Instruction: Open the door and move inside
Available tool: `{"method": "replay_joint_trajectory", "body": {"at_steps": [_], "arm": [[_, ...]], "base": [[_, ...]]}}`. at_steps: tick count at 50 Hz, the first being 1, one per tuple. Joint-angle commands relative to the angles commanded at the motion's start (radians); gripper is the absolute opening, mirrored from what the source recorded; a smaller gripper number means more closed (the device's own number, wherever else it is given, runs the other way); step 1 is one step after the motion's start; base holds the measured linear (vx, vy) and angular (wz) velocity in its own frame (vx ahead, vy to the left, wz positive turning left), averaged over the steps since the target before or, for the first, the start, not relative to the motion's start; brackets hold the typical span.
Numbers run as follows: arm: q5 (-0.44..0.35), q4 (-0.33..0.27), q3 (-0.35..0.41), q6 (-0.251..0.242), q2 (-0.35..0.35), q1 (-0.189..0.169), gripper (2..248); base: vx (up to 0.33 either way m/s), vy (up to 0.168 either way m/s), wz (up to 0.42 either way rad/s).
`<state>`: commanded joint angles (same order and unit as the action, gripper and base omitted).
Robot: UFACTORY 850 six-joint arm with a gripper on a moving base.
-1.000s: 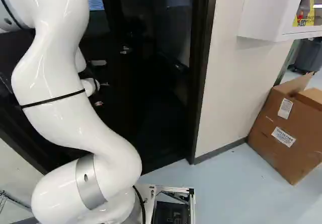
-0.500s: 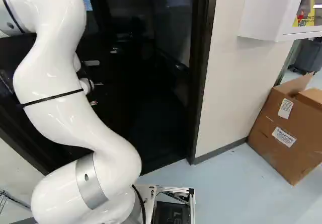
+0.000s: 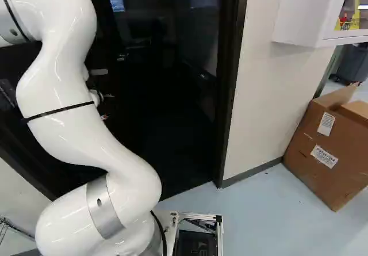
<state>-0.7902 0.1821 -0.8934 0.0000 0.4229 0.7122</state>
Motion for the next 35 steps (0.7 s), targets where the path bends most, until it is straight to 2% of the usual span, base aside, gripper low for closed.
{"method": "replay_joint_trajectory", "body": {"at_steps": [35], "arm": [[0.0,-0.139,-0.048,0.0,0.038,0.027,247]], "base": [[0.0,0.0,0.0]]}}
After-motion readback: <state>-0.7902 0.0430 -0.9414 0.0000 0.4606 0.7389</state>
